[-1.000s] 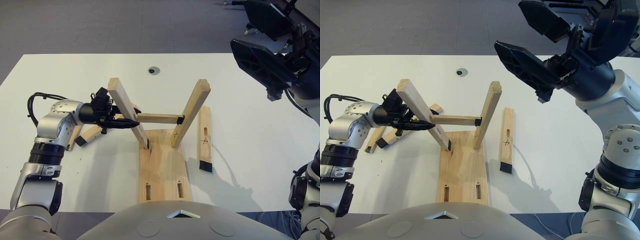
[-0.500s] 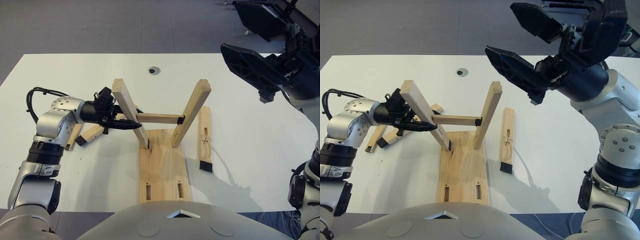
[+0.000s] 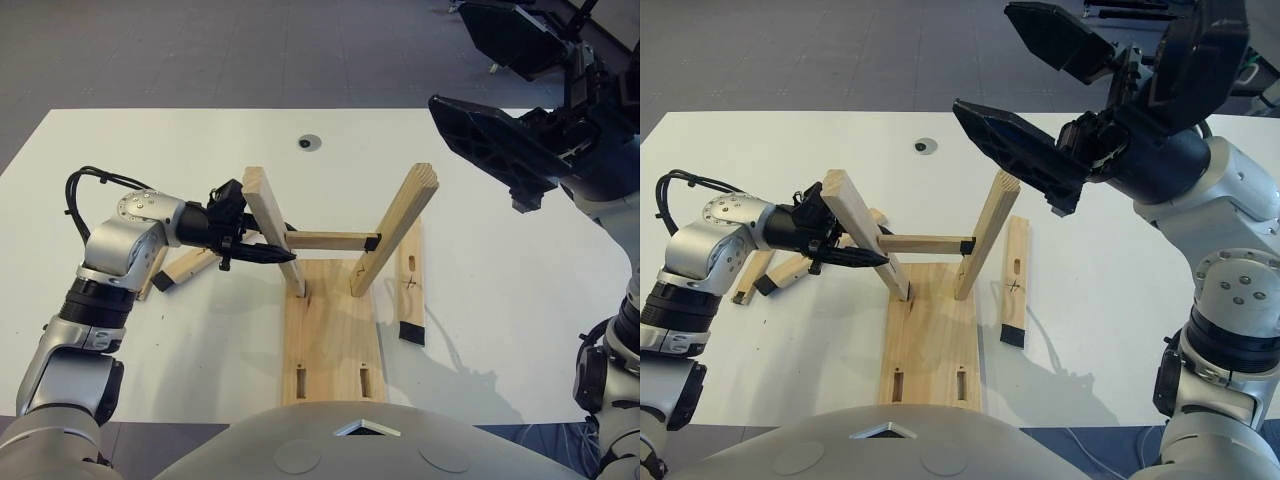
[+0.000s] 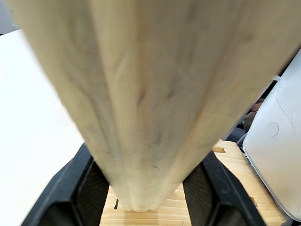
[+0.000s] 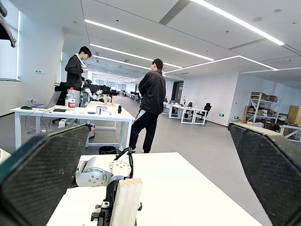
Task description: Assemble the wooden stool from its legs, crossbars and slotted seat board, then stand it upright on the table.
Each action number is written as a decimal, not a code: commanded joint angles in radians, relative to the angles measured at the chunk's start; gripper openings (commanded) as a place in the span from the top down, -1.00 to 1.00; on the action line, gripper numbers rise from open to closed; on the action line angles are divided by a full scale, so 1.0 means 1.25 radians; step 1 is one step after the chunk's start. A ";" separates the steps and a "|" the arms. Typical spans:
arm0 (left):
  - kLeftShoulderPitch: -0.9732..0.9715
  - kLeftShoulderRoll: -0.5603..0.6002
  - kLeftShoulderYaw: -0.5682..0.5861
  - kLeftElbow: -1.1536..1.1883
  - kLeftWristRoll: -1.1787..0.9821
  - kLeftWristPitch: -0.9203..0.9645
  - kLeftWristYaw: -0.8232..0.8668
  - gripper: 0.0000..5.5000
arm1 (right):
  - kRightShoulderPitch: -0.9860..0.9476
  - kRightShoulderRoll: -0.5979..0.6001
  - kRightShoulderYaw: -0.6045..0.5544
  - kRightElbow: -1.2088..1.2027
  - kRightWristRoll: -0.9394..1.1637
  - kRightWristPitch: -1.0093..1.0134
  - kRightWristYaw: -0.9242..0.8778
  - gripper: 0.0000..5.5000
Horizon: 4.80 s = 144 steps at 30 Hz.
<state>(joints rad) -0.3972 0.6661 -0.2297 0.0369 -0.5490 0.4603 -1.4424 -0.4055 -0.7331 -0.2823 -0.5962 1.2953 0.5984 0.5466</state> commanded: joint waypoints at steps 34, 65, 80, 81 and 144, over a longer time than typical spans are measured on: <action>0.326 0.053 0.229 -0.223 -0.070 0.013 0.133 -0.60 | -0.296 -0.022 0.340 -0.148 -0.363 0.197 -0.222 -0.96; 0.206 0.065 0.181 -0.163 -0.061 0.031 0.098 -0.60 | -0.091 -0.017 0.811 -0.093 -0.993 0.152 0.014 -0.96; 0.267 0.041 0.287 -0.162 -0.096 -0.003 0.163 -0.60 | -0.148 0.076 0.222 -0.139 -0.654 0.135 0.124 -0.96; 0.276 0.045 0.312 -0.161 -0.111 0.008 0.171 -0.60 | -0.135 0.074 0.121 -0.110 -0.587 0.141 0.135 -0.96; 0.135 -0.004 0.255 -0.186 -0.041 -0.051 0.263 -0.60 | 0.294 0.047 -0.017 0.138 -0.402 0.040 0.237 -0.96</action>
<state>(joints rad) -0.2234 0.6623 0.0874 -0.1722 -0.5810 0.4115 -1.1021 -0.0449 -0.6816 -0.3079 -0.4152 0.7898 0.6708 0.8321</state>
